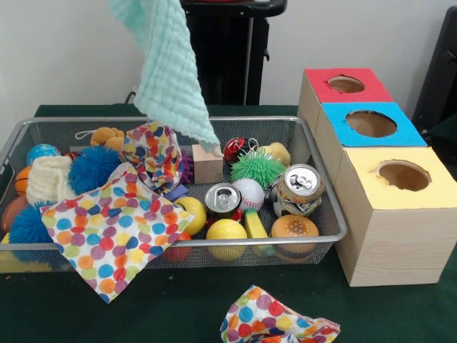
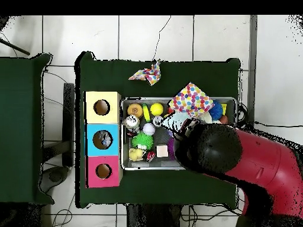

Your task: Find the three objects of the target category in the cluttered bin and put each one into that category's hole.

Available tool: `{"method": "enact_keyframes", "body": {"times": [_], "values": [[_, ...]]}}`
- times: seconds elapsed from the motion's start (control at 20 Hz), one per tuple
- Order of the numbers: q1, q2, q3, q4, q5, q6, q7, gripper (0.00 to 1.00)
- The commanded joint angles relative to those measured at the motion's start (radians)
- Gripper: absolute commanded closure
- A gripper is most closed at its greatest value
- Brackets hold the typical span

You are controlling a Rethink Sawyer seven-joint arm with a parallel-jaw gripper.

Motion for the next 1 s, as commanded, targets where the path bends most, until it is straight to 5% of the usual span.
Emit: {"method": "enact_keyframes", "body": {"times": [0.05, 0.85, 1.0], "values": [[-0.002, 0.046, 0.054, 0.001, -0.009, 0.122, -0.011, 1.0], [-0.036, 0.06, 0.075, -0.065, 0.055, 0.168, -0.02, 1.0], [-0.031, 0.06, 0.076, -0.144, 0.051, 0.266, -0.009, 1.0]]}}
